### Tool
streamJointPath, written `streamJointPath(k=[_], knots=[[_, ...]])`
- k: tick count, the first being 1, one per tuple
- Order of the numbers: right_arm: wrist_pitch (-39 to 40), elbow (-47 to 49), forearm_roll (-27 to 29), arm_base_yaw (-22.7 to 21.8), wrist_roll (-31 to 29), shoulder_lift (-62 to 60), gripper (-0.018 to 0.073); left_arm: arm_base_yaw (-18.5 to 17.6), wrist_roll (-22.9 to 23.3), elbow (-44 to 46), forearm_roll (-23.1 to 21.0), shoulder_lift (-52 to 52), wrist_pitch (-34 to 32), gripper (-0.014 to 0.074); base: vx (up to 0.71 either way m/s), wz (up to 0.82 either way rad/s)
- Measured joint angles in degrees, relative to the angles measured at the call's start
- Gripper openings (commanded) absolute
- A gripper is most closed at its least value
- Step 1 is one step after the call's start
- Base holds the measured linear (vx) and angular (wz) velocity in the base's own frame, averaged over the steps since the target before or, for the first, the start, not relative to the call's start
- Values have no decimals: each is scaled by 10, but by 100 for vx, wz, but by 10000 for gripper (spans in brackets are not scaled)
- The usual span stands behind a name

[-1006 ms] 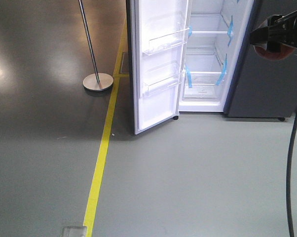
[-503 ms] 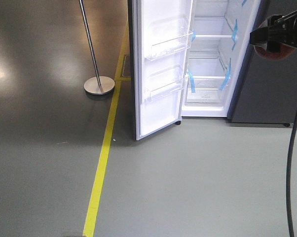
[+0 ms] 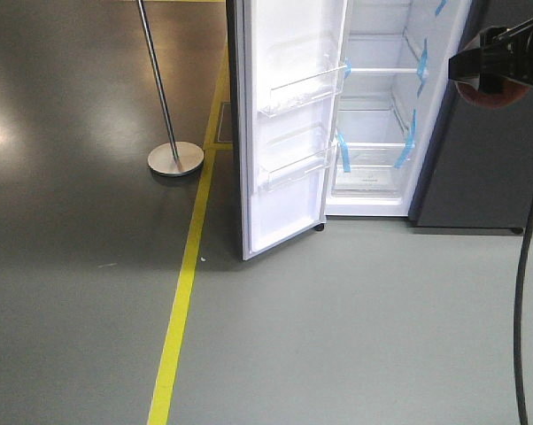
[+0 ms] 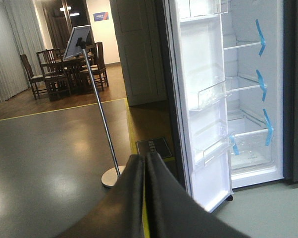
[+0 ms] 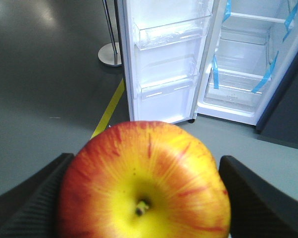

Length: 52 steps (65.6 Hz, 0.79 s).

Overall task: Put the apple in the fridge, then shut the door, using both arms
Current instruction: 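Drive up close to the fridge shelves holding the apple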

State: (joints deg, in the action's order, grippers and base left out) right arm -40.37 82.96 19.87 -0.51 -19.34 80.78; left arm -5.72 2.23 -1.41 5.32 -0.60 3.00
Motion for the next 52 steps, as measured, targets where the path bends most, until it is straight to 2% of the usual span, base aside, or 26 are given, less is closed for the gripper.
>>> streamJointPath(k=[52], knots=[[0, 0, 0, 0, 0, 0, 102, 0, 0, 0, 0, 0, 0, -7, 5, -2]])
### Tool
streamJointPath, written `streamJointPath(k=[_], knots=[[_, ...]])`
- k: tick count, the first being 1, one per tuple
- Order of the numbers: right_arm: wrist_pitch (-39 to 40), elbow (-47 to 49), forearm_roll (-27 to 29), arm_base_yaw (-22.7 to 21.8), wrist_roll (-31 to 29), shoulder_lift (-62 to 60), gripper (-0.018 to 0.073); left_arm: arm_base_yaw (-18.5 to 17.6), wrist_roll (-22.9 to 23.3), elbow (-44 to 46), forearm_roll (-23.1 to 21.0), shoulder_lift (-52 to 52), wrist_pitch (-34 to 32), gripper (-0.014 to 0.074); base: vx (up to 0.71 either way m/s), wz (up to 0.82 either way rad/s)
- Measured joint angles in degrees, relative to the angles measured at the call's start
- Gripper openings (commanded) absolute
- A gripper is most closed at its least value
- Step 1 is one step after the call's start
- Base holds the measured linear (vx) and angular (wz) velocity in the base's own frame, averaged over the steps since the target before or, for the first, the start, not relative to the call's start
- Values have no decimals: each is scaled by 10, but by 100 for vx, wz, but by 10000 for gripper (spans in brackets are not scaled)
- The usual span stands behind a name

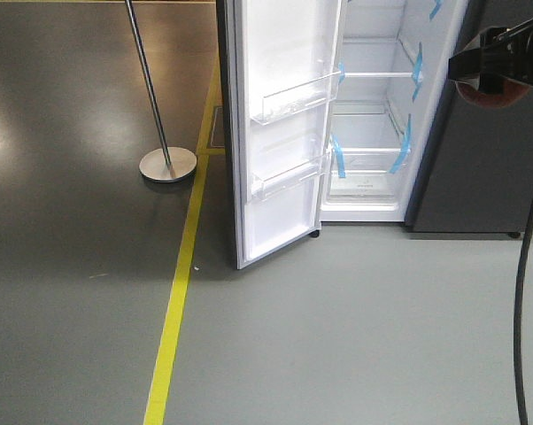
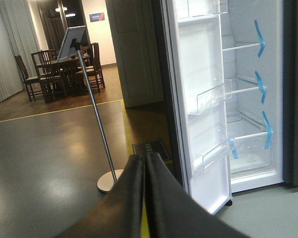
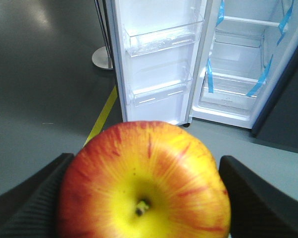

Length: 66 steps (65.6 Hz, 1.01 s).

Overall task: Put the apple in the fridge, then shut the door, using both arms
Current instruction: 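Drive up close to the fridge shelves holding the apple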

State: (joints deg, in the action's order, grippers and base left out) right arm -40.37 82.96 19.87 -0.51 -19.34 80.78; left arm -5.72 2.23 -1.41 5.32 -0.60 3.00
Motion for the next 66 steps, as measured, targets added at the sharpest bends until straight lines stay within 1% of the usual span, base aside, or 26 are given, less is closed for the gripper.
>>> streamJointPath(k=[66], knots=[[0, 0, 0, 0, 0, 0, 102, 0, 0, 0, 0, 0, 0, -7, 5, -2]])
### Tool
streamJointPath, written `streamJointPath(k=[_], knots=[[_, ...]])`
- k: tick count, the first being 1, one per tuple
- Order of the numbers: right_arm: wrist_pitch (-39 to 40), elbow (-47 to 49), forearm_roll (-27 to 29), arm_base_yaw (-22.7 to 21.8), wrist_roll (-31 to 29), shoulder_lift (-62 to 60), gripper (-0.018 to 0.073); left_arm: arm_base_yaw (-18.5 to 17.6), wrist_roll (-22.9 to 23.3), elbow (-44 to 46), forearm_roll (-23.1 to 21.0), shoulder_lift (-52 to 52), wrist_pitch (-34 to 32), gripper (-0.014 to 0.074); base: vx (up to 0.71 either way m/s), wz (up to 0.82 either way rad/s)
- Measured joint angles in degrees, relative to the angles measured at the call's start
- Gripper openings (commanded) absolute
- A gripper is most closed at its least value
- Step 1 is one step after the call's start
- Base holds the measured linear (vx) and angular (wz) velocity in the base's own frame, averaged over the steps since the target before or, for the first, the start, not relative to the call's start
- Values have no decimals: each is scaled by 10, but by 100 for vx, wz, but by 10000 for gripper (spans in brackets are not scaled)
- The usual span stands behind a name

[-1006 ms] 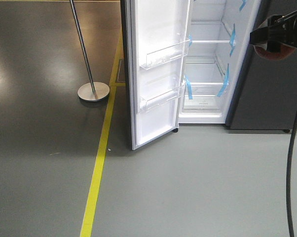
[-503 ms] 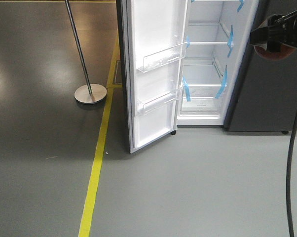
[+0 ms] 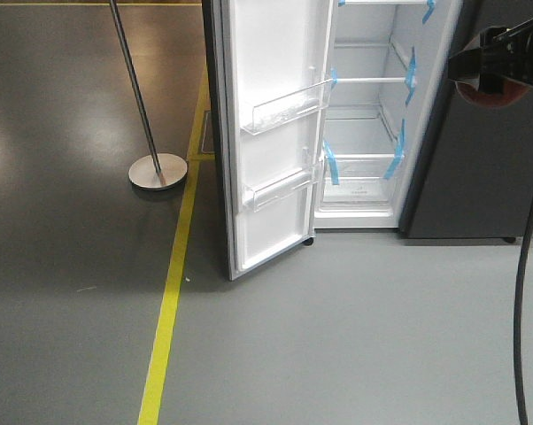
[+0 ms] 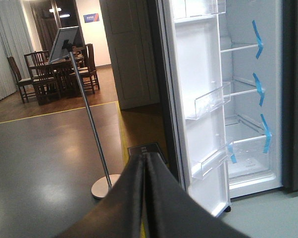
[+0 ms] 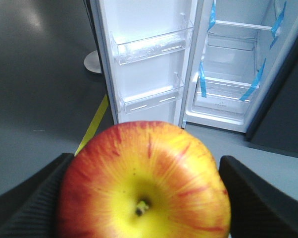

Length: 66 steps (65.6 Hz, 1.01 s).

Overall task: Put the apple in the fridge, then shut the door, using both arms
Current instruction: 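Drive up close to the fridge shelves holding the apple, then drive closer to the open fridge door, apple in right gripper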

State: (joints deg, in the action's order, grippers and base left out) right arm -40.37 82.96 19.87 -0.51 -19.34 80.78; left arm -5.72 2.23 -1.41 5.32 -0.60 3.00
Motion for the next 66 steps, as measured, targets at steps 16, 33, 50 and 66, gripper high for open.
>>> streamJointPath(k=[16, 33, 50, 66], knots=[[0, 0, 0, 0, 0, 0, 102, 0, 0, 0, 0, 0, 0, -7, 5, -2], [0, 0, 0, 0, 0, 0, 102, 0, 0, 0, 0, 0, 0, -7, 5, -2], [0, 0, 0, 0, 0, 0, 102, 0, 0, 0, 0, 0, 0, -7, 6, -2], [0, 0, 0, 0, 0, 0, 102, 0, 0, 0, 0, 0, 0, -7, 6, -1]])
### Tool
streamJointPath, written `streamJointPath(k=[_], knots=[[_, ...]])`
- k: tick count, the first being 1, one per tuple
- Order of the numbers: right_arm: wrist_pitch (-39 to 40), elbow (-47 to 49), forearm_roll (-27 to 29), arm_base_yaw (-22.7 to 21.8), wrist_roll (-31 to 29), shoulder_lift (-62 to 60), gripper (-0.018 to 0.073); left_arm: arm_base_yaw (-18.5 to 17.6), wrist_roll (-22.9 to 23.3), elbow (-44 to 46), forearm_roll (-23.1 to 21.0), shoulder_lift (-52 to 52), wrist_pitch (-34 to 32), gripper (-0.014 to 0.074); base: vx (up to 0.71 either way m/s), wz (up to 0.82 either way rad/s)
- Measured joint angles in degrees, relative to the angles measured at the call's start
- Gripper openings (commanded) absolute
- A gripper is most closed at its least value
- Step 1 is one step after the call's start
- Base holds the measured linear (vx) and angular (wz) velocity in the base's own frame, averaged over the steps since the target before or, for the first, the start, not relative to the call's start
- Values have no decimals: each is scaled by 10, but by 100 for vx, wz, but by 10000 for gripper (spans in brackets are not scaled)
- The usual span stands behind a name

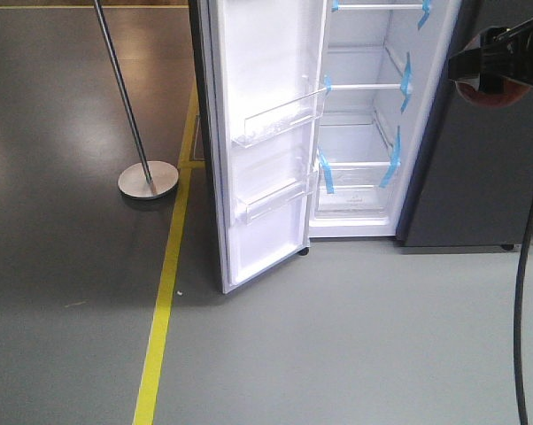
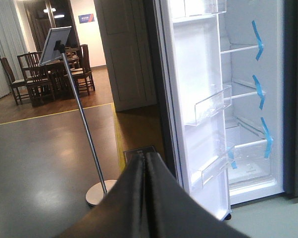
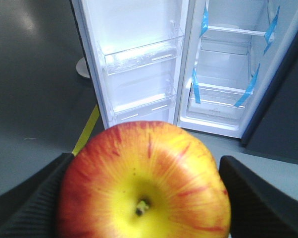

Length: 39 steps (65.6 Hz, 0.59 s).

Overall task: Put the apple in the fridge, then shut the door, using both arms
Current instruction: 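Drive closer to the open fridge door, apple in right gripper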

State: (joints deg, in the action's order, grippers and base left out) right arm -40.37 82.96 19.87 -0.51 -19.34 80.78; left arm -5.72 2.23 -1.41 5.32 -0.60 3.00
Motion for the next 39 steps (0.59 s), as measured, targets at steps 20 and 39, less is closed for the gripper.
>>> streamJointPath(k=[20, 39], knots=[[0, 0, 0, 0, 0, 0, 102, 0, 0, 0, 0, 0, 0, -7, 7, -1], [0, 0, 0, 0, 0, 0, 102, 0, 0, 0, 0, 0, 0, -7, 7, 1]])
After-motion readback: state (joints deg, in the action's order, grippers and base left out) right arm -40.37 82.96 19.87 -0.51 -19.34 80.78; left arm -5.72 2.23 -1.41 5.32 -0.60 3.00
